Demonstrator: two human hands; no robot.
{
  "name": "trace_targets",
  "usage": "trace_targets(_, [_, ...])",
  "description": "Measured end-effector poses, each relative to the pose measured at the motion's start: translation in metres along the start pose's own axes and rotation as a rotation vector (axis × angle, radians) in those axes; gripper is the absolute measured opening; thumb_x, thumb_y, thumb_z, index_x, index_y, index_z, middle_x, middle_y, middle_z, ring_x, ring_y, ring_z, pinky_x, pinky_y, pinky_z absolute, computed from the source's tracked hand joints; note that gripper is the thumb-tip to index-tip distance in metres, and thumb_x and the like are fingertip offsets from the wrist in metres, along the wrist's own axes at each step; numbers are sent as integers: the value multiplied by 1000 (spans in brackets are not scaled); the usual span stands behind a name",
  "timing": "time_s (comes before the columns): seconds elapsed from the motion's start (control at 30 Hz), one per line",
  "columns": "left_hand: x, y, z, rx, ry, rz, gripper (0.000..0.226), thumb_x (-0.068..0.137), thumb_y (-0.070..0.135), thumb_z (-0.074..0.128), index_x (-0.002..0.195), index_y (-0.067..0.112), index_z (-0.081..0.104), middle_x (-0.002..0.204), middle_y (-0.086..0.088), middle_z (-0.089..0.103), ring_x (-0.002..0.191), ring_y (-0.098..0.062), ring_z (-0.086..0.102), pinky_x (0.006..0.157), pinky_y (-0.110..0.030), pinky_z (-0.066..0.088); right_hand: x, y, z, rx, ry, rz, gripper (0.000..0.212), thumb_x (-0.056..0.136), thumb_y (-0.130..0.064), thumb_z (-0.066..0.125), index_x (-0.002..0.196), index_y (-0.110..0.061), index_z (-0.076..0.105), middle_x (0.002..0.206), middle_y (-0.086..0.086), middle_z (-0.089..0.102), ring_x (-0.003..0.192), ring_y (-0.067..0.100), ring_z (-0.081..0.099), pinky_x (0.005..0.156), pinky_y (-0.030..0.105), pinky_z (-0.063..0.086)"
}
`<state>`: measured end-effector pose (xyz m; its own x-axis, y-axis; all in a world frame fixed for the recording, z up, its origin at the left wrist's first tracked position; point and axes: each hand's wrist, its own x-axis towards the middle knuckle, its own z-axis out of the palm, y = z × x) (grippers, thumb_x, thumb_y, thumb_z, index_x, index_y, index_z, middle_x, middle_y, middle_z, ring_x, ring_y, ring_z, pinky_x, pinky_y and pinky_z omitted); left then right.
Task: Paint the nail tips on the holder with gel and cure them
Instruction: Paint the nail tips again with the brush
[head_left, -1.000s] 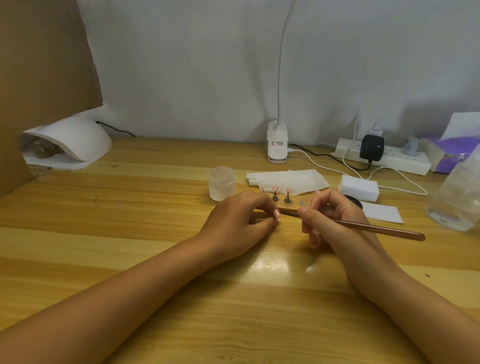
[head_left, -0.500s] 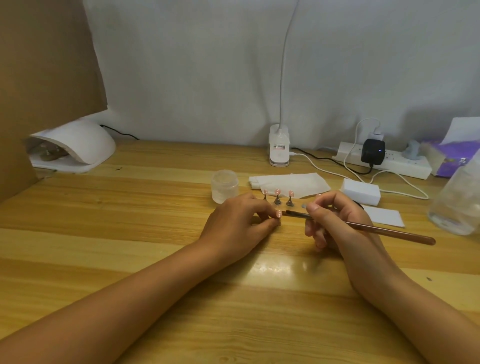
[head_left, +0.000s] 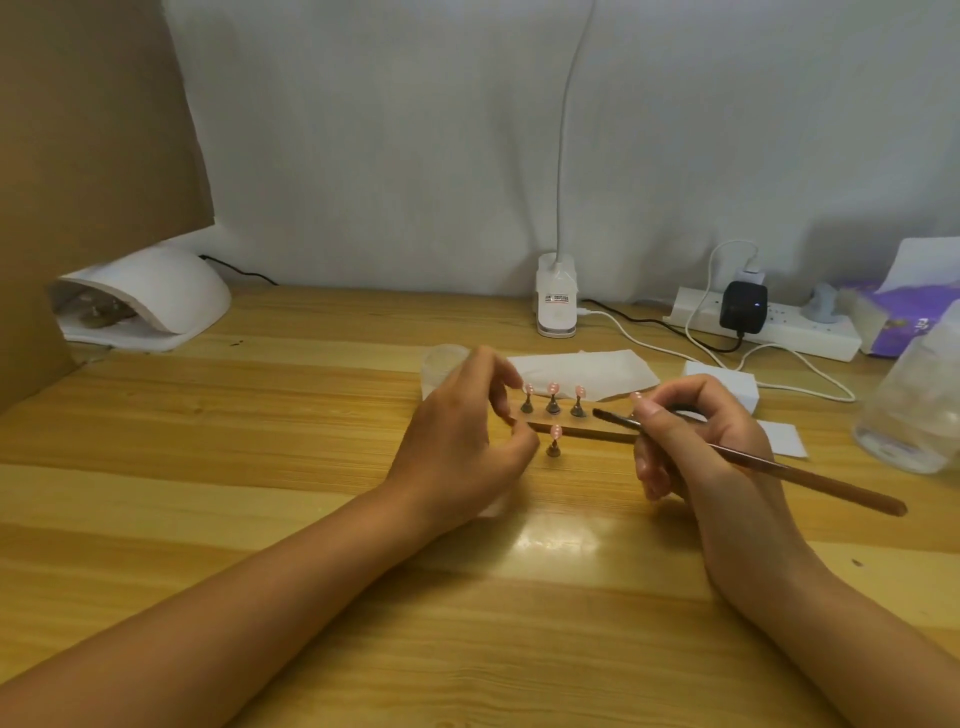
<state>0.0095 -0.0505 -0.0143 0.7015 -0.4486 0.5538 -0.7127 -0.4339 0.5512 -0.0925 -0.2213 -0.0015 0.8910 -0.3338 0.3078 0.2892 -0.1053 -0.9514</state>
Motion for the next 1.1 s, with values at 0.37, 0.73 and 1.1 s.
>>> trace_targets(0.37, [15, -30, -16, 70, 70, -432, 94, 72, 47, 81, 142, 29, 21, 143, 0, 42, 133, -21, 39, 106, -36, 22, 2, -2, 0, 94, 22, 93, 26, 76, -34, 64, 92, -14, 64, 68, 1, 64, 52, 11, 50, 48, 22, 44])
trace_targets(0.73, [9, -24, -13, 100, 213, -74, 72, 69, 34, 84, 116, 27, 30, 106, 5, 42, 101, -12, 43, 90, -35, 44, -9, -1, 11, -351, 5, -351, 20, 87, -25, 53, 106, -26, 57, 85, -11, 67, 67, 9, 64, 53, 22, 52])
trace_targets(1.1, [0, -11, -10, 184, 148, 309, 72, 63, 40, 82, 111, 20, 32, 102, 0, 44, 88, -17, 46, 72, -32, 47, -21, 0, 22, -538, -73, -767, 11, 84, -14, 63, 93, -10, 67, 88, -9, 63, 63, 7, 58, 52, 20, 48])
